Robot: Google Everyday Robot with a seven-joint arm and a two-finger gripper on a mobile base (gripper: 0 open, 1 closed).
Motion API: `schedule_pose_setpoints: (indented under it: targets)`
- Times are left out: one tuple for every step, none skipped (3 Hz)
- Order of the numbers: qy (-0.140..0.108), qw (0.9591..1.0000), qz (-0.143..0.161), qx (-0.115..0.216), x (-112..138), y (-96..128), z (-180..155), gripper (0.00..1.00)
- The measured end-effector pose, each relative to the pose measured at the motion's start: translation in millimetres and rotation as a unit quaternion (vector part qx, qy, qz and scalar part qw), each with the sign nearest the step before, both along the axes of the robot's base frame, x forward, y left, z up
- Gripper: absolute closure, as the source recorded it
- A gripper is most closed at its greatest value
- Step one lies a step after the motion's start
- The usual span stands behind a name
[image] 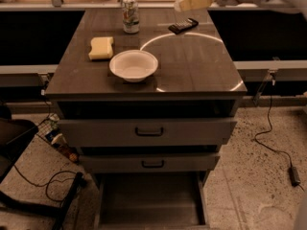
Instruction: Place 7up can into bottom drawer
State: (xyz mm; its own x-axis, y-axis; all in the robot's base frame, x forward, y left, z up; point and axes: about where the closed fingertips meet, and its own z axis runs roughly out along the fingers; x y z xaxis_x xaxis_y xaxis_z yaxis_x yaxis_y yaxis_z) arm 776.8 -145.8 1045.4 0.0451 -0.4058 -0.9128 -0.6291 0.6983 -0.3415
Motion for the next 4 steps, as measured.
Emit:
schedule_pose_setpoints:
  targets:
    - [0.008,0.9996,-0.009,0.026,50.9,31.3,-30.0,0.0]
    - [0.009,0.9988,-0.008,0.047,86.2,58.5,-50.0,0.0]
    - [0.017,0.9977,0.009,0.065,110.2,88.7,-66.8,0.0]
    - [0.024,0.9935,0.036,0.106,127.0,117.7,-82.1,0.0]
